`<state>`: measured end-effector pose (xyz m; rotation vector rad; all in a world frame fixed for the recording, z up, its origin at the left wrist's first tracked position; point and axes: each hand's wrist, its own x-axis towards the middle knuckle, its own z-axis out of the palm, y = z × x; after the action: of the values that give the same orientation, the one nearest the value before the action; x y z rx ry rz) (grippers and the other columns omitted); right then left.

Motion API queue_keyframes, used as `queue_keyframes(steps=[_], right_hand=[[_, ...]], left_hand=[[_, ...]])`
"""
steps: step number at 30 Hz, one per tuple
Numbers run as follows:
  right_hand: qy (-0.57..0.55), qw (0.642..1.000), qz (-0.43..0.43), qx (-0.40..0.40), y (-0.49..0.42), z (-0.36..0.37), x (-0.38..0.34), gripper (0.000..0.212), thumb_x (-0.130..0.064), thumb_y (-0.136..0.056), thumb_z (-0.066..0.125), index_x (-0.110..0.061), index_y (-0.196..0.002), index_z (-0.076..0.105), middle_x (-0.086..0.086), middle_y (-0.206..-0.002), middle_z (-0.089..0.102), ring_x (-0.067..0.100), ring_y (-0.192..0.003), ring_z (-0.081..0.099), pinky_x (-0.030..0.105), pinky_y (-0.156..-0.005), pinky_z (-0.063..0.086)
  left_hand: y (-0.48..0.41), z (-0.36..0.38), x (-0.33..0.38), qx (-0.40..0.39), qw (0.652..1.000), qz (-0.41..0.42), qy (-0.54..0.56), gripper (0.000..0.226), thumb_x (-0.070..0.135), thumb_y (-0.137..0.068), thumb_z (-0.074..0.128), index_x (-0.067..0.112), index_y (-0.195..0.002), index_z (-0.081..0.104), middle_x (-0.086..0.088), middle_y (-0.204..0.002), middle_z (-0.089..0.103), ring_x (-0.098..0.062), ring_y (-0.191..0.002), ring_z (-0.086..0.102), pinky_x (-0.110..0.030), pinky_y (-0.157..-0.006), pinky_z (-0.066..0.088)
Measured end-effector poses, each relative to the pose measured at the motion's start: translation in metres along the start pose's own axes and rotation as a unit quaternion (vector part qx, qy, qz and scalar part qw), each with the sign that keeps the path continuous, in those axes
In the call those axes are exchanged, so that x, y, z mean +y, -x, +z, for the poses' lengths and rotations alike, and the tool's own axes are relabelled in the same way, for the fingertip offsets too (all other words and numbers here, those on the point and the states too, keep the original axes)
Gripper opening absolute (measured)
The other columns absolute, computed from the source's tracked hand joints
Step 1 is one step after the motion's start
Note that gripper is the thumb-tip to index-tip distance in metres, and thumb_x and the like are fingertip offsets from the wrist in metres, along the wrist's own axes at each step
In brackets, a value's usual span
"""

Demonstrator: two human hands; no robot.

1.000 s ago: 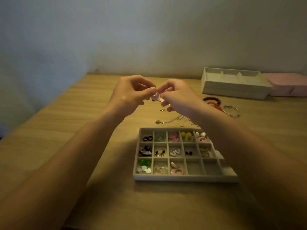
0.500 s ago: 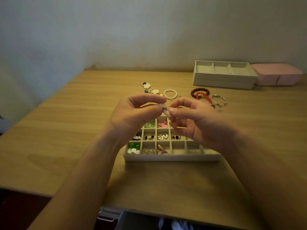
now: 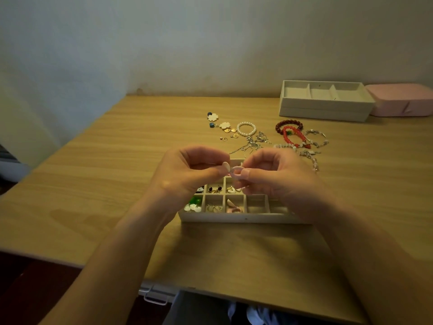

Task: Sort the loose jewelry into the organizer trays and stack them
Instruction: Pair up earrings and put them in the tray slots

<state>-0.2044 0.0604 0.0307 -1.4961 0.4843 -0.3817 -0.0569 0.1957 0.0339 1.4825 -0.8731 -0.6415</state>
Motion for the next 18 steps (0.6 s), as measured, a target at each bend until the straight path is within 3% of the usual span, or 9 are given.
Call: queue_keyframes(steps=[4, 7, 10, 13, 15, 18], right_hand=[[-0.099, 0.994, 0.026, -0.035, -0.003, 0.001, 0.001, 0.017, -0.012, -0.071, 0.076, -0.003, -0.084, 0.072, 0.019, -0.092, 0.075, 0.028, -0.081, 0.074, 0.031, -0.072, 0.064], [-0.089, 0.995, 0.022, -0.049, -0.006, -0.002, 0.005, 0.013, -0.009, -0.072, 0.077, -0.002, -0.083, 0.076, 0.017, -0.094, 0.075, 0.026, -0.084, 0.073, 0.029, -0.07, 0.062], [-0.02, 0.999, 0.02, -0.025, -0.006, -0.005, 0.007, 0.015, 0.003, -0.079, 0.077, 0.0, -0.093, 0.074, 0.017, -0.097, 0.077, 0.03, -0.089, 0.075, 0.035, -0.074, 0.064], [0.086, 0.996, -0.006, -0.003, -0.005, -0.006, 0.009, 0.018, 0.0, -0.081, 0.08, -0.004, -0.097, 0.073, 0.01, -0.091, 0.078, 0.028, -0.091, 0.076, 0.044, -0.082, 0.063], [0.186, 0.982, -0.038, -0.005, -0.006, -0.004, 0.01, 0.02, -0.006, -0.078, 0.084, -0.012, -0.095, 0.075, 0.003, -0.086, 0.078, 0.019, -0.084, 0.075, 0.04, -0.079, 0.063], [0.324, 0.943, -0.07, -0.024, -0.006, 0.001, 0.013, 0.013, -0.019, -0.08, 0.085, -0.023, -0.091, 0.079, -0.008, -0.075, 0.075, 0.006, -0.071, 0.071, 0.023, -0.064, 0.059]], left_hand=[[0.002, 0.001, 0.002, 0.006, 0.999, 0.011, -0.037, 0.021, 0.001, -0.077, 0.08, 0.01, -0.095, 0.075, -0.007, -0.094, 0.077, -0.021, -0.087, 0.074, -0.028, -0.076, 0.06], [0.003, 0.001, 0.005, 0.008, 0.998, 0.015, -0.054, 0.022, 0.001, -0.077, 0.081, 0.01, -0.097, 0.075, -0.005, -0.095, 0.077, -0.019, -0.087, 0.074, -0.024, -0.072, 0.059], [0.001, -0.001, 0.006, 0.003, 0.996, 0.011, -0.088, 0.024, 0.001, -0.078, 0.081, 0.012, -0.098, 0.075, -0.003, -0.094, 0.077, -0.018, -0.085, 0.075, -0.019, -0.067, 0.056], [0.0, -0.003, 0.002, -0.008, 0.992, 0.003, -0.13, 0.031, 0.0, -0.075, 0.083, 0.017, -0.1, 0.074, -0.003, -0.094, 0.076, -0.017, -0.082, 0.075, -0.024, -0.068, 0.06], [0.001, -0.003, -0.003, -0.014, 0.99, -0.002, -0.14, 0.035, -0.002, -0.074, 0.083, 0.016, -0.102, 0.073, -0.008, -0.094, 0.076, -0.018, -0.078, 0.074, -0.028, -0.07, 0.062], [0.001, -0.003, -0.01, -0.025, 0.988, -0.005, -0.15, 0.036, -0.003, -0.071, 0.086, 0.02, -0.095, 0.073, -0.006, -0.086, 0.076, -0.018, -0.074, 0.073, -0.035, -0.072, 0.062]])
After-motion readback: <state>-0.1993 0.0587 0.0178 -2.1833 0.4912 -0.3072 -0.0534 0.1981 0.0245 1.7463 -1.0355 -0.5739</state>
